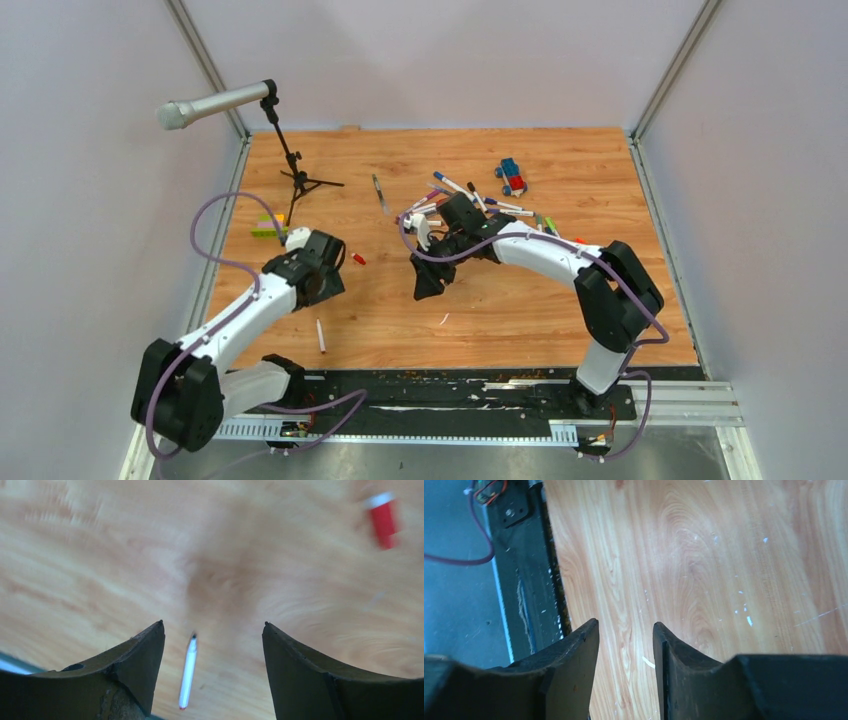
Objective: Open the pen caps
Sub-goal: Adjust the pen at the center of the board.
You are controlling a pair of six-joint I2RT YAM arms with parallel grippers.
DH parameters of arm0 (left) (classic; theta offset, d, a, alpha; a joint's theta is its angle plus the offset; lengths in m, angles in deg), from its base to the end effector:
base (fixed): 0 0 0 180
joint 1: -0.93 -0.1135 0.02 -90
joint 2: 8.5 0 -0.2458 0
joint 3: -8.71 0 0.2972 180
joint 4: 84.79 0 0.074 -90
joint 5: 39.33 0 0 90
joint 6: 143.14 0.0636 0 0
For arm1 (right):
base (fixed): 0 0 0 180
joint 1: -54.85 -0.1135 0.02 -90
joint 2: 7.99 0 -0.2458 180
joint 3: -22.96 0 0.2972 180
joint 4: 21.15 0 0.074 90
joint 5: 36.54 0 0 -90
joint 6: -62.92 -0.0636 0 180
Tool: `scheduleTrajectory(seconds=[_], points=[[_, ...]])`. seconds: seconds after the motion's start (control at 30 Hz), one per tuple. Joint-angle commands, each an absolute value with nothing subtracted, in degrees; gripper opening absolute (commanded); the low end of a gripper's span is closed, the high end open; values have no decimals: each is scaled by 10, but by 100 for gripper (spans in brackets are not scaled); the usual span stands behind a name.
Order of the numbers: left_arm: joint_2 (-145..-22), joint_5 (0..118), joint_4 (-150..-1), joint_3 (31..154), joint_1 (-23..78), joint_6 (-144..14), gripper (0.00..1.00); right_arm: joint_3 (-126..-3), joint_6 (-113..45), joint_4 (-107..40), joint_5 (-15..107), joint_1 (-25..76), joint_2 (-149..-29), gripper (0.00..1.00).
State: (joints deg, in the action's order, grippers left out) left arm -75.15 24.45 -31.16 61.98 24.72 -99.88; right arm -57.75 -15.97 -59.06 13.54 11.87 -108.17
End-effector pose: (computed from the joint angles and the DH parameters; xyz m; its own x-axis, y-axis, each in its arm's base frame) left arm 0.2519 -0.0803 0.1497 -0.7258 -0.3940 -0.5639 -0.4737 0.8807 -0.0057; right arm 0.2720 0.3093 0.1530 -0.4551 -0.6261 -0.6331 -0.8801 0.2085 0.4265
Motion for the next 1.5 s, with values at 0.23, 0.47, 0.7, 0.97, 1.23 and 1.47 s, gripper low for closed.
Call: scheduleTrajectory(seconds=[0.23,0.47,0.7,0.97,1.23,1.47], points=[[-636,297,-263,488,178,-1116,77,-591,-70,-641,-37,180,-1032,51],[-560,323,-207,437,153,-1159,62,-583,-85,-627,-64,213,-1014,51],[-549,349,-217,431,151,-1148,56,-582,-91,-623,-73,219,-1008,51],[-571,403,-223,437,151,-1106,31,-584,-91,-624,-81,221,-1007,51],[-623,450,-265,444,151,-1062,11,-586,-91,-626,-86,223,-1005,51],[-701,456,-341,503,216,-1072,4,-586,-91,-627,-89,228,-1003,51]])
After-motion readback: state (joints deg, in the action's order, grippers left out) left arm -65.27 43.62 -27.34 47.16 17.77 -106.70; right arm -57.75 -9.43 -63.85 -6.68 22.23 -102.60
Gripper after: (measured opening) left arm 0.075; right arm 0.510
